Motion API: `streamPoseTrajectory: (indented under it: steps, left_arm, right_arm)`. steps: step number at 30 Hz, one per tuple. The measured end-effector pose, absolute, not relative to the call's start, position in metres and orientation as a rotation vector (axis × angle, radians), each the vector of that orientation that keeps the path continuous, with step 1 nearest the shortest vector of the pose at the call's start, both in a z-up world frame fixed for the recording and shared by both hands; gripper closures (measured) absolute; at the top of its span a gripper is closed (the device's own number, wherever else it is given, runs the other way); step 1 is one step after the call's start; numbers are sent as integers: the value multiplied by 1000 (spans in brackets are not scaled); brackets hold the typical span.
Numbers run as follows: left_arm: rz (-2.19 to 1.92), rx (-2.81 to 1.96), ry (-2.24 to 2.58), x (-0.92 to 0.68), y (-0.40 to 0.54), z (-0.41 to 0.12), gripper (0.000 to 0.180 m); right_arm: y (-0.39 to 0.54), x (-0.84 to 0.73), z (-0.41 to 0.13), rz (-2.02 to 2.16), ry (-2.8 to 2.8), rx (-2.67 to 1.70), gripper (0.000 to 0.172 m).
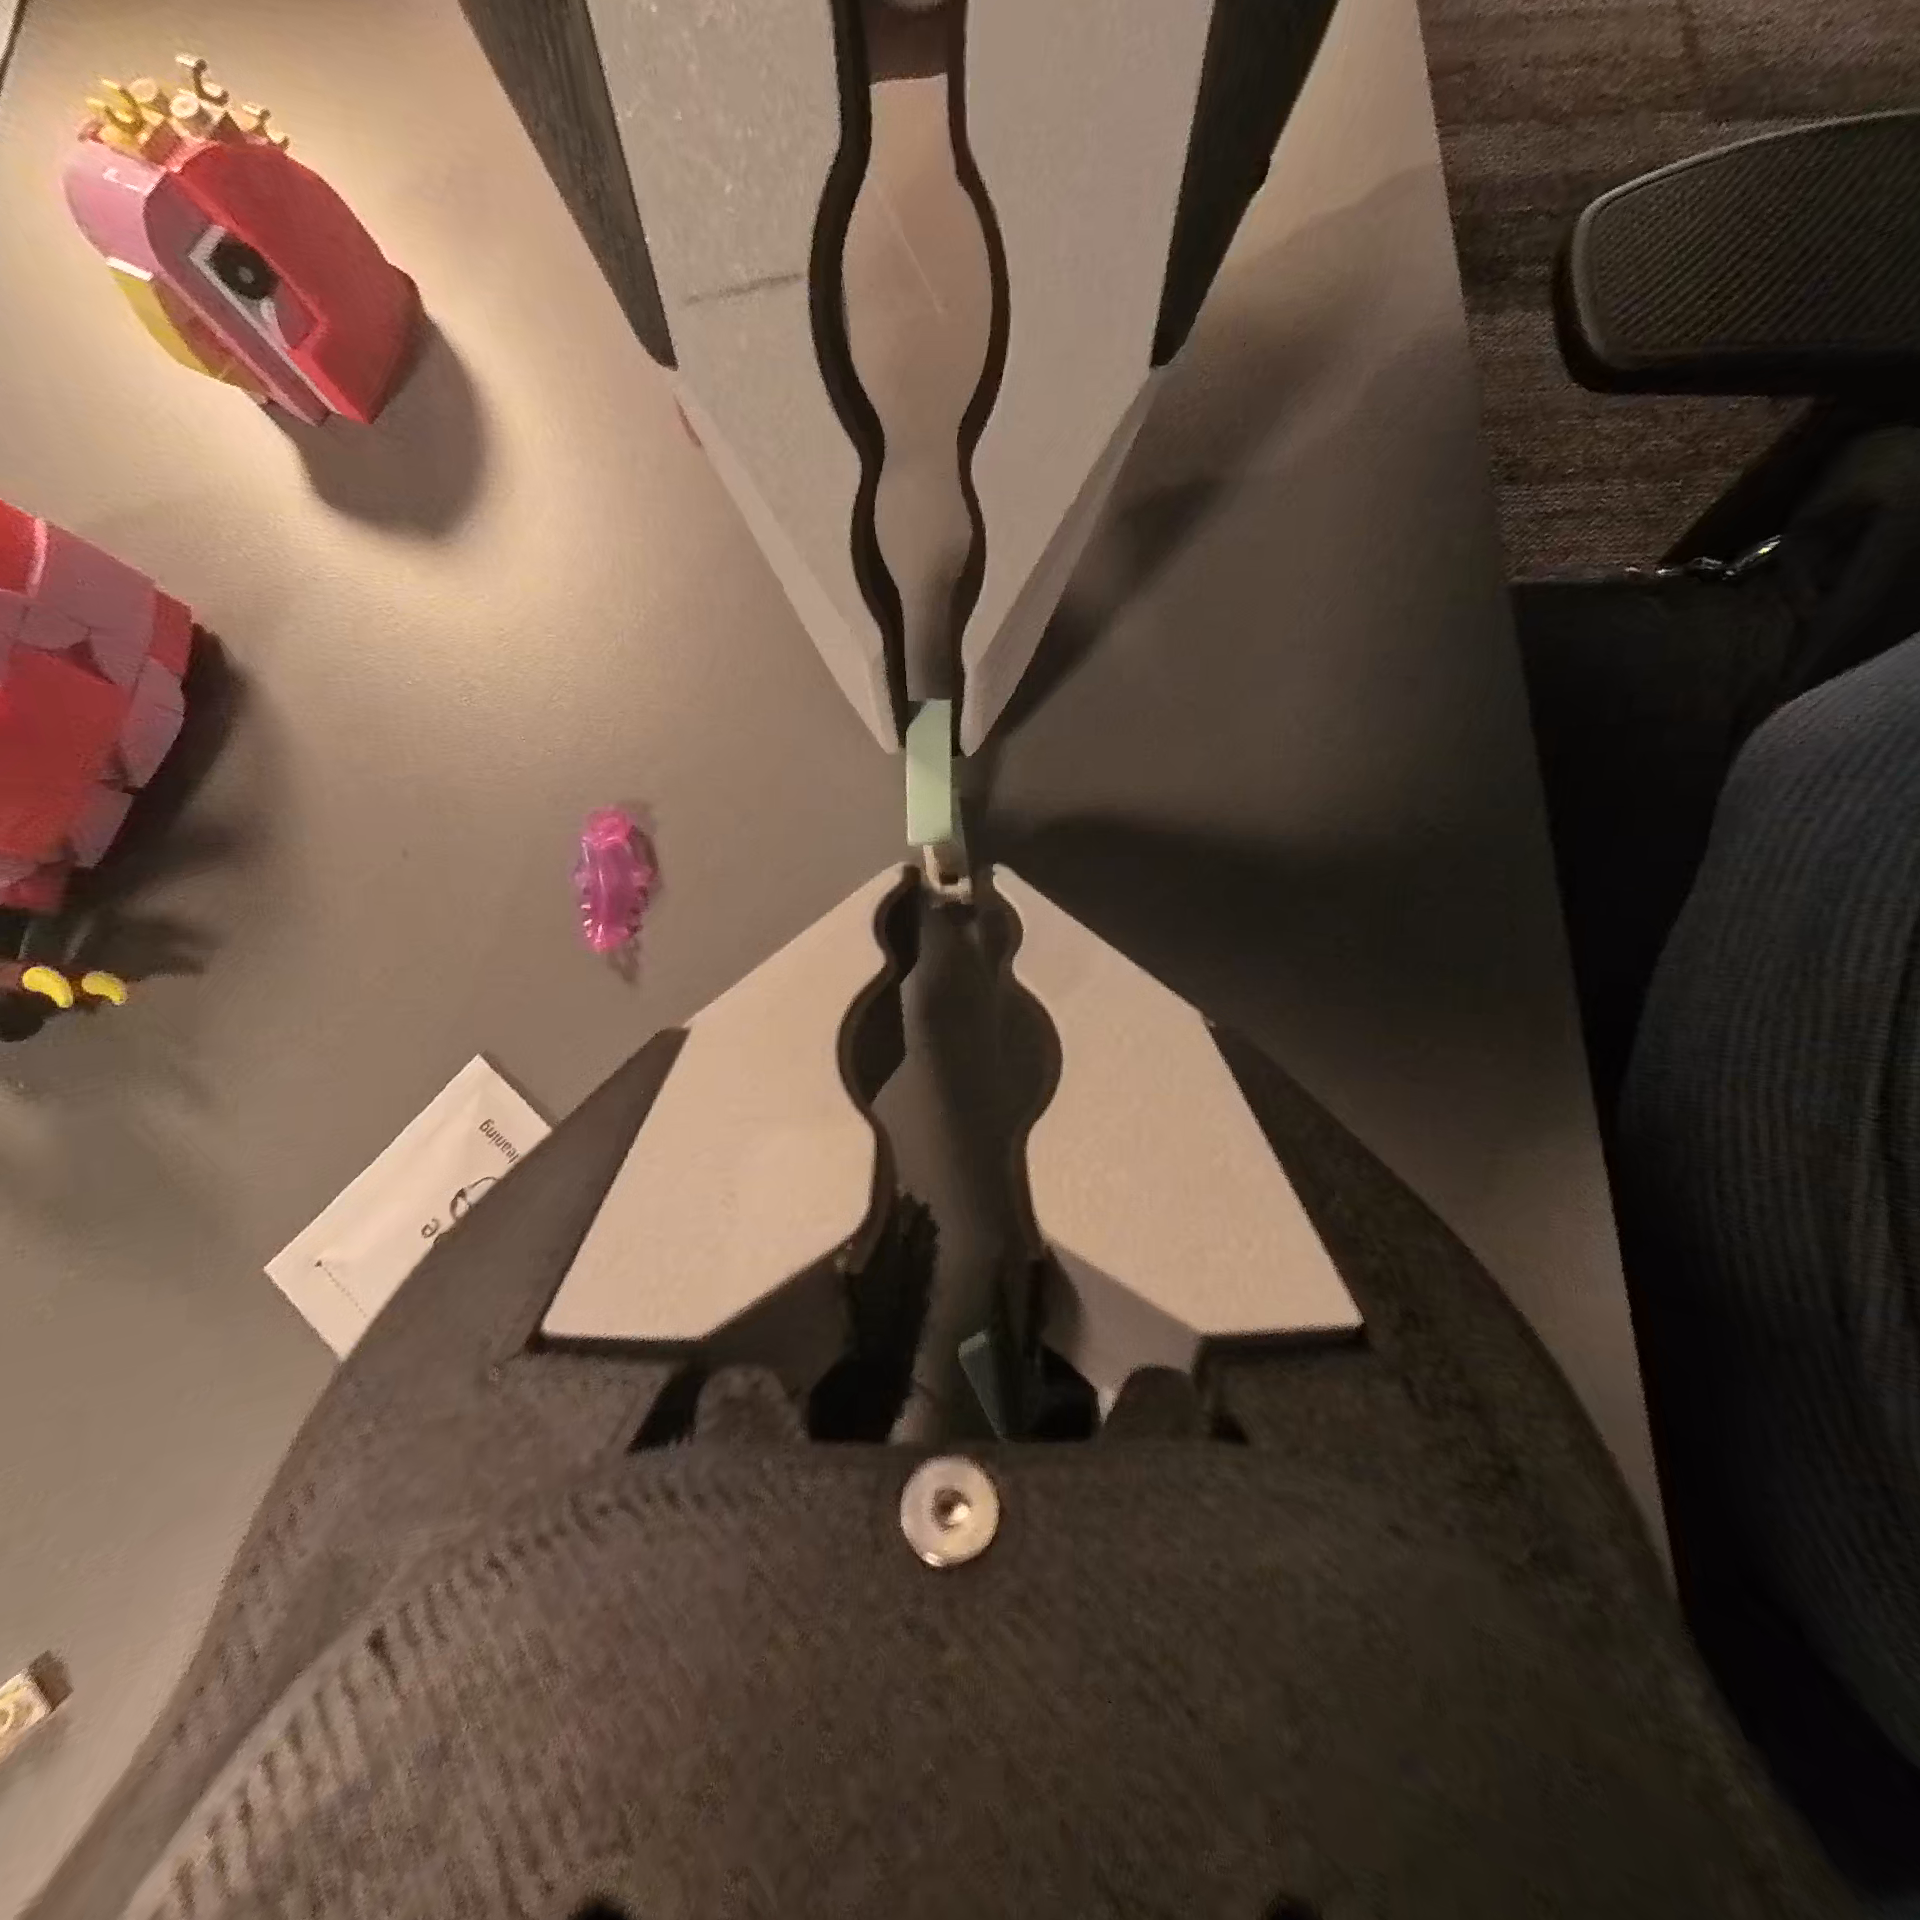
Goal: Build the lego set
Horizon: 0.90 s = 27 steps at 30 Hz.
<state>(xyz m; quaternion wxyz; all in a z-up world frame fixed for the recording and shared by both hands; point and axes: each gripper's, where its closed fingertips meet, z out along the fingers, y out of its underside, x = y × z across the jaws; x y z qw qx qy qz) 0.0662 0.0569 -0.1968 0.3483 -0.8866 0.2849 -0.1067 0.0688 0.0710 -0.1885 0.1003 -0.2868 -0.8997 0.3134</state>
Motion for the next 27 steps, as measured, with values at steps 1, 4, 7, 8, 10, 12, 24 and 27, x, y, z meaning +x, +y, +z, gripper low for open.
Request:
streamPoseTrajectory:
  steps: [1, 4, 7, 8, 10, 12, 24, 27]
  left_arm:
    - [-283, -2297, 743, 67, 57, -197, 172]
    - [-279, -2294, 745, 68, 57, -197, 172]
    - [-276, -2290, 738, 67, 57, -197, 173]
    - [-274, -2287, 736, 68, 57, -197, 173]
    - [-273, -2281, 732, 68, 57, -197, 173]
    - [-274, -2275, 729, 68, 57, -197, 173]
    - [-325, -2274, 683, 68, 56, -197, 173]
    - [-371, -2277, 681, 72, 53, -196, 163]
  right_arm:
    - [70, 69, -188, 927, -2658, -842, 165]
    - [70, 69, -189, 908, -2664, -824, 165]
    - [69, 71, -190, 895, -2682, -817, 165]
    - [69, 71, -191, 893, -2685, -814, 165]
    - [68, 71, -191, 894, -2686, -809, 165]
    - [67, 70, -191, 892, -2687, -804, 165]
    - [68, 70, -193, 882, -2683, -782, 165]
    - [69, 70, -193, 875, -2682, -772, 165]
